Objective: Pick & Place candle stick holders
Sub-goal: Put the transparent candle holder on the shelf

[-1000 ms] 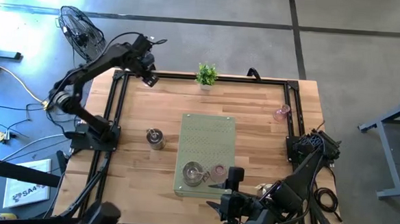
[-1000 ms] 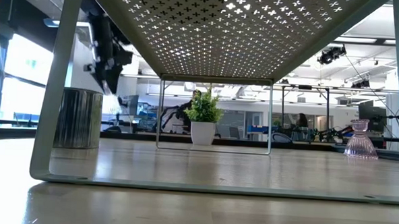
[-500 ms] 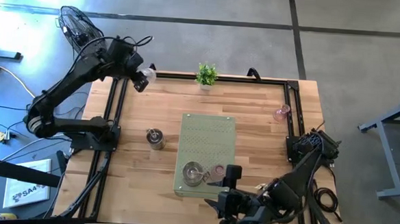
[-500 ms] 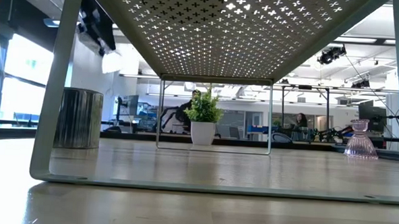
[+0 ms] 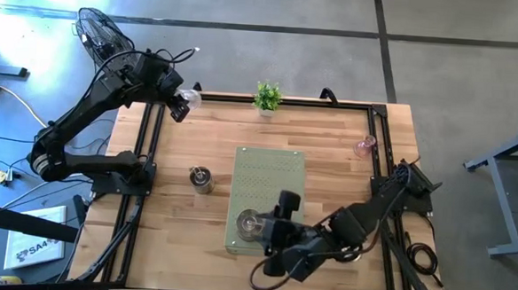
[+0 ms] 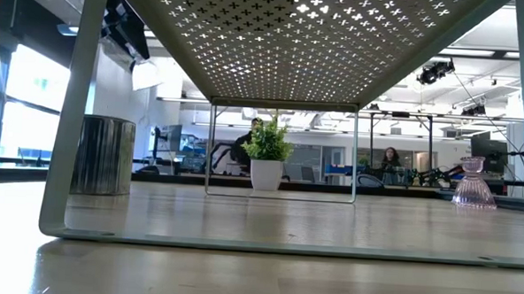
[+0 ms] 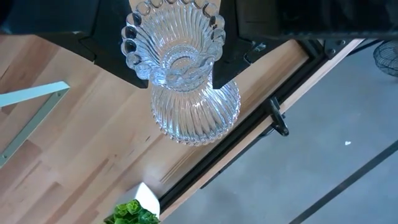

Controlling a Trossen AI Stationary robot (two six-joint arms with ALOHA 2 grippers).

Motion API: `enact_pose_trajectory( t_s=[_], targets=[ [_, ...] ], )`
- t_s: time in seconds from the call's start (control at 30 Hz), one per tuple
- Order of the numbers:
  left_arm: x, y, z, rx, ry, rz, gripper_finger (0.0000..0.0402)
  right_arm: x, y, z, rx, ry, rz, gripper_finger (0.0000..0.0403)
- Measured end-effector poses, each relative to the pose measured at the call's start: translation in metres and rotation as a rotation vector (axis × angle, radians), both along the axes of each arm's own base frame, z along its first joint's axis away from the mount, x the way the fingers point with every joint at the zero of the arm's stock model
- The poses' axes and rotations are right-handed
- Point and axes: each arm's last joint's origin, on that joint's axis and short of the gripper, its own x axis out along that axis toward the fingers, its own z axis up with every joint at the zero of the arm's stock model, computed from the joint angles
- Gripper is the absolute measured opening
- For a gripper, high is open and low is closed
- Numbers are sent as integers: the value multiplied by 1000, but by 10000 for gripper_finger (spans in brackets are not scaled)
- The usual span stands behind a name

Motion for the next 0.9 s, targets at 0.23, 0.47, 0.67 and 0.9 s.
enact_pose_trajectory(
  t_s=[0.23, 0.47, 0.67, 0.9],
  targets=[
    [0, 0, 0, 1, 0, -1, 160, 5, -5, 1, 20, -10, -15, 228],
    [0, 0, 0, 2, 1, -2, 161, 5, -3, 1, 30, 7, 38, 225],
    [0, 0, 0, 2, 1, -3, 161, 7, -5, 4, 3, -55, -29, 225],
    [0, 0, 0, 3, 1, -3, 161, 6, -3, 4, 11, -53, -16, 228]
  ],
)
